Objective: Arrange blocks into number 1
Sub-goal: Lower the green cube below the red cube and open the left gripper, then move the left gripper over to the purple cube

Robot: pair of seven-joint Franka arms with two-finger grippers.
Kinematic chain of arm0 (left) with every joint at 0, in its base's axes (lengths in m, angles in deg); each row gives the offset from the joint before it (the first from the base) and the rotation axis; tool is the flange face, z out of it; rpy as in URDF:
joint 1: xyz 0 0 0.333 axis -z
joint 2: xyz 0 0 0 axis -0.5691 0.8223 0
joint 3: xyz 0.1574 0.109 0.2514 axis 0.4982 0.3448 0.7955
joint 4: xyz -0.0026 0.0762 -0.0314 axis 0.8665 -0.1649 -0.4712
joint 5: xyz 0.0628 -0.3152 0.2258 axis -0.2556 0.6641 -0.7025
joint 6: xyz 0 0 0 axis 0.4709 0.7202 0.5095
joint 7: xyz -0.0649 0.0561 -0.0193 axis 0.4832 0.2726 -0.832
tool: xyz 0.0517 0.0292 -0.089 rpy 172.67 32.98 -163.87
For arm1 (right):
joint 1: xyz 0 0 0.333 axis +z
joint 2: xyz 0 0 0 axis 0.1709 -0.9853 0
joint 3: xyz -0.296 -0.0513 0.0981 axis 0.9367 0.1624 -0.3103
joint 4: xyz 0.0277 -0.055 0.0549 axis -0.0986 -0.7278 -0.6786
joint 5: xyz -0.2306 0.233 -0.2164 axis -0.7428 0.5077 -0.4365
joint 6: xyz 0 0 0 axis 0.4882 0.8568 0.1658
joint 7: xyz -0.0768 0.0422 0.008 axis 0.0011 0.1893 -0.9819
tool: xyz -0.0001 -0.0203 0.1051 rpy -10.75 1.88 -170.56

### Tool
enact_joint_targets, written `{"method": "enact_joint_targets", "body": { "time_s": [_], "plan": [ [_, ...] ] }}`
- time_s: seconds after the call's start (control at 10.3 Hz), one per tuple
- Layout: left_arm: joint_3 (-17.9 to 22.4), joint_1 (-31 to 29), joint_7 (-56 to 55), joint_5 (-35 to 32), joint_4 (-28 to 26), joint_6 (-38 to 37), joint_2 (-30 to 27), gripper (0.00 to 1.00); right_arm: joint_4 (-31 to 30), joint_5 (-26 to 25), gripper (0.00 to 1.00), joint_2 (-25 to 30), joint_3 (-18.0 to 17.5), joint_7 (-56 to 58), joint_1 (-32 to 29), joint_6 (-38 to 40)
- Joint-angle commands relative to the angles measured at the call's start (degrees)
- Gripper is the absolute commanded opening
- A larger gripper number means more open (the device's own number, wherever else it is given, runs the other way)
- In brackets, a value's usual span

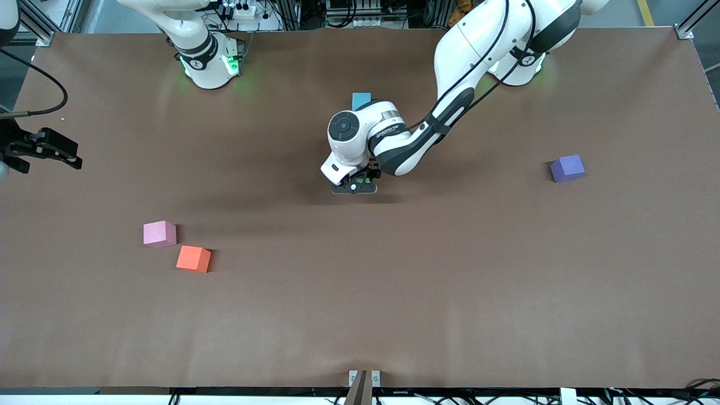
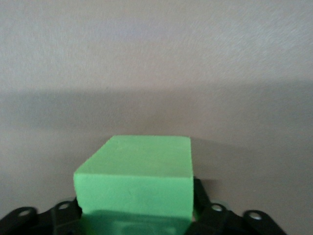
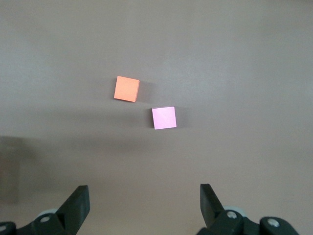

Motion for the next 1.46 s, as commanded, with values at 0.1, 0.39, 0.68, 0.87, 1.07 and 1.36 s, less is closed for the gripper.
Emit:
{"method": "enact_joint_targets", "body": {
  "time_s": [0.1, 0.39, 0.68, 0.87, 1.07, 1.36],
  "plan": [
    [0.33, -0.11, -4.49, 1.43, -0.58, -0.67, -4.36, 1.00, 1.35, -0.27, 1.00, -0.74, -0.68, -0.79, -0.86, 0.56],
    [0.42, -5.89, -3.97, 1.52, -0.31, -6.19, -13.22, 1.00, 1.44, -0.27, 1.00, -0.74, -0.68, -0.79, -0.86, 0.48],
    [0.33, -15.55, -0.47, 1.52, -0.14, -9.63, -20.79, 1.00, 1.97, -0.35, 1.00, -0.74, -0.68, -0.96, -0.86, 0.48],
    [0.33, -20.83, 1.74, 1.78, -0.05, -10.60, -24.05, 1.00, 2.23, -0.27, 1.00, -0.74, -0.77, -4.45, -0.59, 0.48],
    [0.24, -26.01, 12.31, 2.66, -0.22, -16.28, -27.47, 1.00, 2.40, -0.27, 1.00, -0.74, -0.77, -5.45, -0.33, 0.56],
    [-1.24, -38.82, 30.00, 14.93, -5.02, -22.03, -38.52, 1.00, 2.58, -0.18, 1.00, -0.74, -0.86, -5.36, -0.85, 0.56]
  ]
}}
